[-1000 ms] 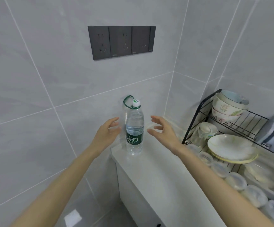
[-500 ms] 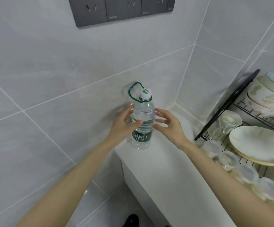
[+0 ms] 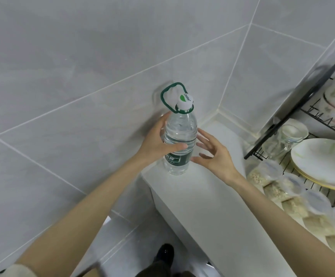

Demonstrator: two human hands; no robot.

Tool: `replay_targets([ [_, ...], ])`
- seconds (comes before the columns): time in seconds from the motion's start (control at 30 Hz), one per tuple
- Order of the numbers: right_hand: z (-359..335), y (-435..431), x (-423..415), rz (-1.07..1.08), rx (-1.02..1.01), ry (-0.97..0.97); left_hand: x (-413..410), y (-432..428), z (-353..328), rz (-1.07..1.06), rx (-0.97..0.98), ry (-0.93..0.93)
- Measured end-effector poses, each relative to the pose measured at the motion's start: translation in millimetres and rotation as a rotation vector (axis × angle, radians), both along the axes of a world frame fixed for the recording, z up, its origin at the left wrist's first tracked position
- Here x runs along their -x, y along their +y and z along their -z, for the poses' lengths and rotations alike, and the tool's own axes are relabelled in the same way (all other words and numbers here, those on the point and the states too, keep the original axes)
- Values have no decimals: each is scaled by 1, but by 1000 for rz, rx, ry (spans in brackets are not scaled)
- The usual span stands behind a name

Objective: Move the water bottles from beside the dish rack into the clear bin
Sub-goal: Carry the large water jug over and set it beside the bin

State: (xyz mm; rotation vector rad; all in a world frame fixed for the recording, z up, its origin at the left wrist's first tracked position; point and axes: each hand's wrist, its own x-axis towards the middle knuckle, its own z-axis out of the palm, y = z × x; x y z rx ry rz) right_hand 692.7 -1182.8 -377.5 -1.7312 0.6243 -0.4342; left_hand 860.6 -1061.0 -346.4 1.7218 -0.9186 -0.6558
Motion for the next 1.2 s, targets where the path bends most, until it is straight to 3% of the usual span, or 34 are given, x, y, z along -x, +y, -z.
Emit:
replay_targets([
  [0.3, 42, 15, -39, 78, -58, 41, -6, -7, 1, -7, 27, -96],
  [0.6, 39, 25, -42, 212, -27, 22, -10, -16, 0, -20, 48, -6],
  [0.9, 17, 22, -4, 353, -3, 69, 3, -41, -18, 110, 16, 64],
  [1.2, -31, 19, 71, 591, 84, 49, 67, -77, -56, 331, 118, 158],
])
